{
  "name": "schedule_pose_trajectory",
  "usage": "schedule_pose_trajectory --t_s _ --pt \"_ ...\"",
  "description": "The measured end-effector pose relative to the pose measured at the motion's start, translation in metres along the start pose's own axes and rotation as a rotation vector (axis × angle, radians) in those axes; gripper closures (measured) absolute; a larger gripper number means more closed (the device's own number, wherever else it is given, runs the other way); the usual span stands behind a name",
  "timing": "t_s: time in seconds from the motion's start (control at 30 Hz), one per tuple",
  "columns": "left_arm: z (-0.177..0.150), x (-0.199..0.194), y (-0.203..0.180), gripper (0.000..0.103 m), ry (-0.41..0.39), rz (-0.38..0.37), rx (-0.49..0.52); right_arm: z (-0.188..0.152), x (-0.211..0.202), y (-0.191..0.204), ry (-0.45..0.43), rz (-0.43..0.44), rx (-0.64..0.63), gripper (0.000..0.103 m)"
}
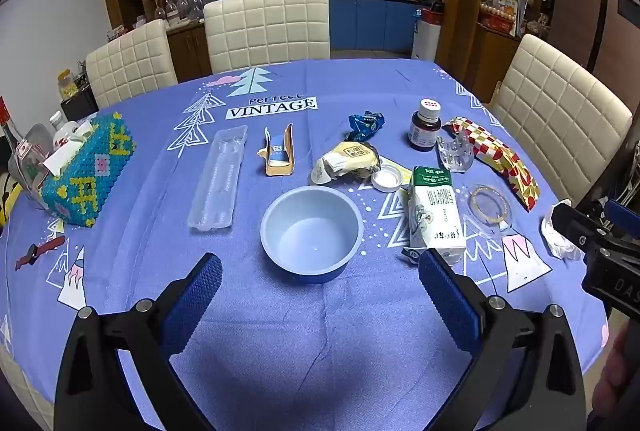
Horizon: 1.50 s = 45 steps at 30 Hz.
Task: Collect trash
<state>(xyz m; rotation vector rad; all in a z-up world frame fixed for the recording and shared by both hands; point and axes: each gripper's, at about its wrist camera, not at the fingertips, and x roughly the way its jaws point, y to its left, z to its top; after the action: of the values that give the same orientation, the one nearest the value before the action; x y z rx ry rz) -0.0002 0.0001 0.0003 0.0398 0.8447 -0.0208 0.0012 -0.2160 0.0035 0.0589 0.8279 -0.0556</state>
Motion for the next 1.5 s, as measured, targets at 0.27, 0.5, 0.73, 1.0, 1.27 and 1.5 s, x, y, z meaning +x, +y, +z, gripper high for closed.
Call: schedule_pose_trajectory --t_s 0.27,0.5,0.73,1.0,1.27,1.5 --pt "0.0 0.001 0.0 0.007 -0.002 0.003 0.0 0.0 0.0 0.001 0.003 -0.002 -0.002 0.003" --pt "0.002 0.002 0.001 0.007 0.002 0.0 -0.005 0.0 0.0 0.001 -0.001 -0.004 -0.002 0.003" --pt "0.005 0.0 -0.004 0.007 0.0 -0.002 0.0 0.0 0.001 0.0 0.001 -0.003 0.0 0.003" --pt "-0.001 0.001 -0.003 0.007 -0.008 -0.012 -0.004 -0.001 0.0 0.001 0.001 -0.004 -0.003 0.003" --pt "0.001 0.001 -0.005 0.007 -0.009 -0.013 -0.003 0.0 0.0 0.001 0.002 0.0 -0.001 0.003" --pt "0.0 0.002 -0.004 0.007 -0.005 -0.013 -0.006 -0.002 0.001 0.001 0.003 0.0 0.0 0.003"
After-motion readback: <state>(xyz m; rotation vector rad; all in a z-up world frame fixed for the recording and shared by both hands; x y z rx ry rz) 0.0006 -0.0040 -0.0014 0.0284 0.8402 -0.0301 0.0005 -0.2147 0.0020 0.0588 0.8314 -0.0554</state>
